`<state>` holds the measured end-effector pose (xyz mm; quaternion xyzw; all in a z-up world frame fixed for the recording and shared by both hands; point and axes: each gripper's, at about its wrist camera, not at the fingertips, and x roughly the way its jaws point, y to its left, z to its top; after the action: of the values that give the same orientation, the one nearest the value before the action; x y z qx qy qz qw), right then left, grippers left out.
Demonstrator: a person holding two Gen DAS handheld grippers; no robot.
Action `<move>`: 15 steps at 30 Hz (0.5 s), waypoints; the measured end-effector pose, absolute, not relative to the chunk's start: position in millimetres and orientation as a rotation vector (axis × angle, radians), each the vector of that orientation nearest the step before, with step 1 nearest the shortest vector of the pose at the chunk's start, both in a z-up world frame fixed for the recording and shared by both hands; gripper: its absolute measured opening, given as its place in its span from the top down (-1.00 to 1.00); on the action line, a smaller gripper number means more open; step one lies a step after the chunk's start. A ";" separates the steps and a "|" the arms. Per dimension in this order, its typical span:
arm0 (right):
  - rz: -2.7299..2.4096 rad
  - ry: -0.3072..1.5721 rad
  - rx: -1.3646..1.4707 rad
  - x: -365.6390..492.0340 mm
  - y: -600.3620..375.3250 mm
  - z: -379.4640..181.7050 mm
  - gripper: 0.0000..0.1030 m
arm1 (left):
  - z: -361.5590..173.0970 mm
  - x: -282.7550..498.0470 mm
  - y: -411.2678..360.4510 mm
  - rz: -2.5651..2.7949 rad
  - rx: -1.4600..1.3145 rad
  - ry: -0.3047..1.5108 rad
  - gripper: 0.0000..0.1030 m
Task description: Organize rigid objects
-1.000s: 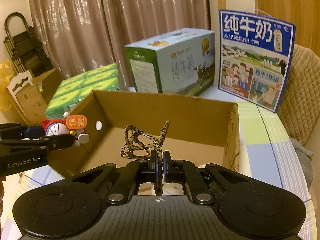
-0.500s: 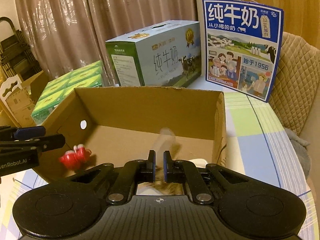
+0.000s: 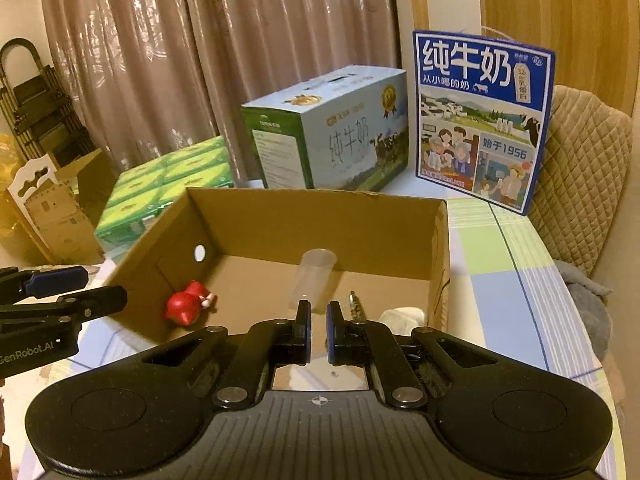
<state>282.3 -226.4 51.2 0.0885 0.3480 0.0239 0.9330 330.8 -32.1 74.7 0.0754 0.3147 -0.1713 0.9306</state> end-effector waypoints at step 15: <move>0.064 0.668 0.175 182.5 -222.8 79.5 0.97 | 92.5 227.7 -4.8 -0.316 0.115 0.618 0.08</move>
<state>182.5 -222.8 79.5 0.0860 0.3272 0.0315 0.9405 227.7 -4.8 92.5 0.0566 0.3025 -0.1546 0.9388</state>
